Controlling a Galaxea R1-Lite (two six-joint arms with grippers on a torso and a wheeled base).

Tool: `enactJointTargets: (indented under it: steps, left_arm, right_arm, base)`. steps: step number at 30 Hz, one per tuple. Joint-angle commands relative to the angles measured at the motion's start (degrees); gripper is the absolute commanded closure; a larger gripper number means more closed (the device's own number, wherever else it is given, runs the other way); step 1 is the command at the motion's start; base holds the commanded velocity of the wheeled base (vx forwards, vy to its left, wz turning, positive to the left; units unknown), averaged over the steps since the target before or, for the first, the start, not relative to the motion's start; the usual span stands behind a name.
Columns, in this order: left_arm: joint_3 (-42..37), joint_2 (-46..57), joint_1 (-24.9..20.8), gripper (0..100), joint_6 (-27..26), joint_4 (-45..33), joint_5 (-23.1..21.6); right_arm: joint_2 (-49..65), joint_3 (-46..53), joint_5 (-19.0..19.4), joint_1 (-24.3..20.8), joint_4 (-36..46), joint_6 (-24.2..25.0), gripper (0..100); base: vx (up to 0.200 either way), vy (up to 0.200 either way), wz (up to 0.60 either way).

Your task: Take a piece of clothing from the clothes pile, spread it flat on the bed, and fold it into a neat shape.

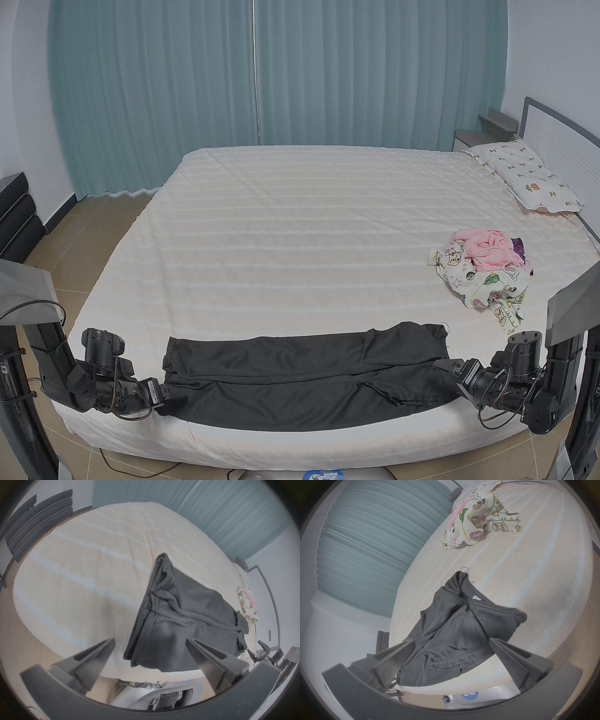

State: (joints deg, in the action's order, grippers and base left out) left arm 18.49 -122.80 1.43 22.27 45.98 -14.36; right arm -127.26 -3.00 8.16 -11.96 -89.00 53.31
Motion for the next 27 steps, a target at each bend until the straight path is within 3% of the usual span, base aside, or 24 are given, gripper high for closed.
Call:
enactJointTargets:
  steps: [1, 6, 13, 22, 23, 27]
  left_arm:
    - [-0.56, -0.95, 0.07, 100, -0.65, -0.19, 0.74]
    - [-2.15, -1.31, 0.16, 100, -1.62, -0.02, 4.87]
    - [-4.17, -0.78, 0.86, 100, -1.62, -0.02, 7.33]
    - [-6.01, -0.60, 0.51, 100, -1.62, 0.16, 7.68]
    - [-6.19, -0.60, 0.51, 0, -1.62, 0.16, 7.68]
    - [-6.10, -0.60, 0.68, 0, -1.09, 0.16, 7.68]
  right_arm:
    - [-0.10, 0.19, 0.02, 0.01, -1.00, 0.04, 0]
    - [0.34, 0.54, 0.02, 0.01, -0.91, 0.13, 0]
    - [0.34, 0.98, 0.02, 0.01, -0.91, 0.13, 0]
    - [0.17, 0.98, 0.02, 0.18, -0.91, 0.13, 0]
    - [0.26, 1.07, 0.02, 0.18, -0.91, 0.13, 0]
    - [0.17, 1.42, -0.07, 0.27, -0.91, 0.13, 0]
  base:
    - [0.000, 0.000, 0.00]
    - [0.000, 0.000, 0.00]
    - [0.000, 0.000, 0.00]
    - [0.000, 0.000, 0.00]
    - [0.000, 0.000, 0.00]
    - [0.000, 0.000, 0.00]
